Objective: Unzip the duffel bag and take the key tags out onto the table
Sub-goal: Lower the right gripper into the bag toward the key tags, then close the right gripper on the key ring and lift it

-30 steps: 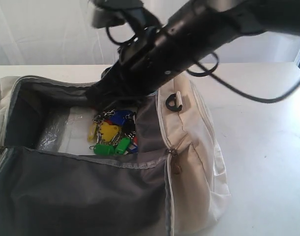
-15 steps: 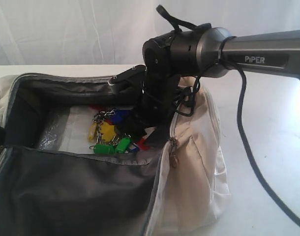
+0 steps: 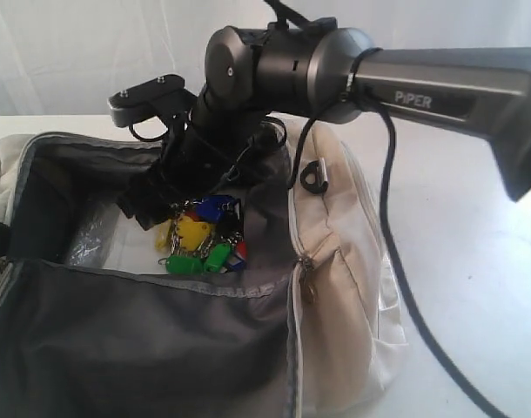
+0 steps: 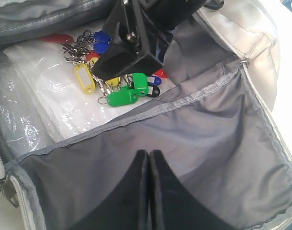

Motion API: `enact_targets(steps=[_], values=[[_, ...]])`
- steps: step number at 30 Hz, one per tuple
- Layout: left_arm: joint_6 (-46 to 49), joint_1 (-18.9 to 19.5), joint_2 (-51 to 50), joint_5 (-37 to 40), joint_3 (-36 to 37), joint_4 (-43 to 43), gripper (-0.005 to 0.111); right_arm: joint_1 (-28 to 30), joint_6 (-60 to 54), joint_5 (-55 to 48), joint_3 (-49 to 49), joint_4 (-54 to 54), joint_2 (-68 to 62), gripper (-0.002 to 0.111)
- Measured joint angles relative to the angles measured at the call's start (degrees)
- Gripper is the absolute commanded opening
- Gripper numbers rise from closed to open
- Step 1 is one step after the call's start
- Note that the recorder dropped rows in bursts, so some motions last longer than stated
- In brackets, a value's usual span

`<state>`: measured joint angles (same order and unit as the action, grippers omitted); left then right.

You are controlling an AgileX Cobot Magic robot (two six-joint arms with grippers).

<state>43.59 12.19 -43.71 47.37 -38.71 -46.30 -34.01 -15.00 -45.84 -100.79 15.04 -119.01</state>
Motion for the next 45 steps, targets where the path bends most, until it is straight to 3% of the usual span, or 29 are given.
enact_targets(steps=[12, 15, 17, 22, 45], values=[[0.0, 0.0, 0.0, 0.0, 0.0, -0.3, 0.0, -1.5, 5.9, -9.1, -9.1, -11.4, -11.7, 0.073], [0.0, 0.0, 0.0, 0.0, 0.0, -0.4, 0.0, -1.5, 6.0, -10.4, -10.0, -11.5, -12.6, 0.067], [0.0, 0.0, 0.0, 0.0, 0.0, -0.6, 0.0, -1.5, 6.0, -11.3, -10.4, -11.7, -13.1, 0.054], [0.1, 0.0, 0.0, 0.0, 0.0, -0.8, 0.0, -1.5, 6.0, -12.1, -10.8, -11.7, -13.5, 0.002], [0.1, 0.0, 0.0, 0.0, 0.0, -1.2, 0.0, -1.5, 5.0, -15.2, -9.4, -12.2, -2.7, 0.0]])
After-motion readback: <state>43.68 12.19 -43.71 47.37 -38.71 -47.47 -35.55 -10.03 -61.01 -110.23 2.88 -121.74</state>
